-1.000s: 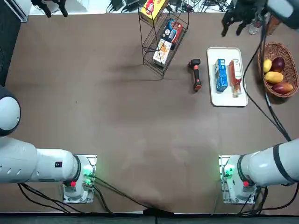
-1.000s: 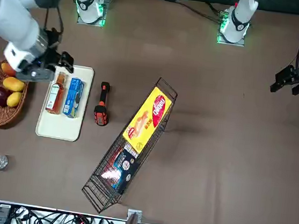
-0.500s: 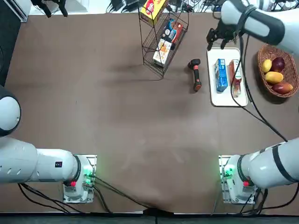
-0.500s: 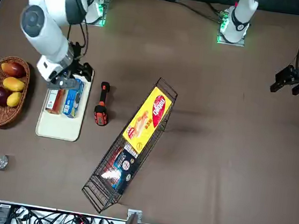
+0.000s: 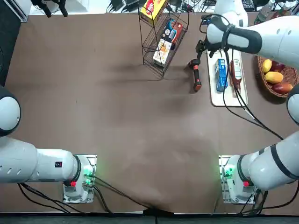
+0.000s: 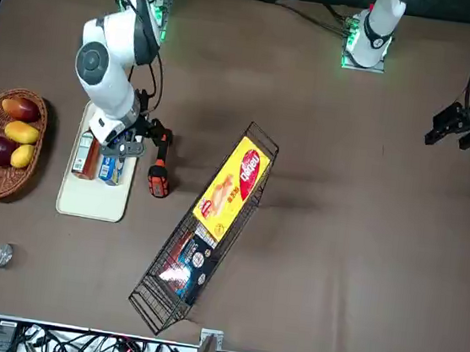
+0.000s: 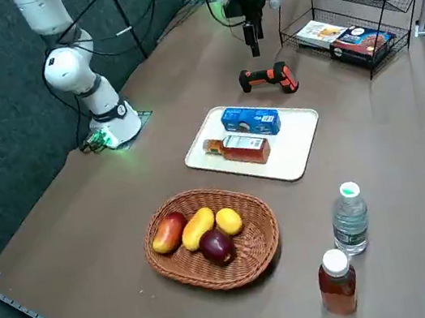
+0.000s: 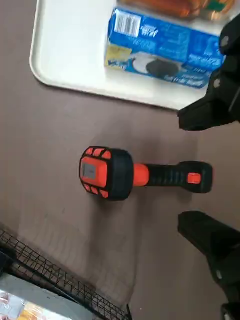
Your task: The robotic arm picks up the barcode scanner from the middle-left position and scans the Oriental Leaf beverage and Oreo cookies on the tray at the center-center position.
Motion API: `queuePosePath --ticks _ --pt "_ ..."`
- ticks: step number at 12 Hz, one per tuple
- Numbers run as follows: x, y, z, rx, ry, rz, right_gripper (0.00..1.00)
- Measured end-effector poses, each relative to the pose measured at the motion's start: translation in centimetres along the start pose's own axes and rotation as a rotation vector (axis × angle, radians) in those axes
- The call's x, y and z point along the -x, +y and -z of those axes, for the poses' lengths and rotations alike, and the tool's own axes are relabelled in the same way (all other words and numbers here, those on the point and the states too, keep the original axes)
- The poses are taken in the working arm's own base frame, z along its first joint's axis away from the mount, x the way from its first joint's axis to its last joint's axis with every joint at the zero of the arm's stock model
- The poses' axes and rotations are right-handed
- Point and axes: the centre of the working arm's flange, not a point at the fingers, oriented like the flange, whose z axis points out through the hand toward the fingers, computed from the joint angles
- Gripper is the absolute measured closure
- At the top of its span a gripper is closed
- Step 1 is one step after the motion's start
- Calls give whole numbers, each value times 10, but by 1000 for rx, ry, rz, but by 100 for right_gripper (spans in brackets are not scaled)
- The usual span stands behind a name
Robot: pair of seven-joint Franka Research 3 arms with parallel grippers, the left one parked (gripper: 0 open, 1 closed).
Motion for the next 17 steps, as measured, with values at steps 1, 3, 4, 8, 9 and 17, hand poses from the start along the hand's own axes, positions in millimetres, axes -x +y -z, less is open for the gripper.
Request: queuePosePath --ticks 1,3,4,8,9,17 --pt "1 -3 -10 -2 14 5 0" --pt "8 -15 -28 -6 36 -13 0" --pt "12 -21 -35 -8 42 -36 0" --pt "22 -35 -61 -8 54 -49 0" --pt "23 -38 -69 -7 52 -49 0" --pt "11 -18 -125 7 70 -95 0"
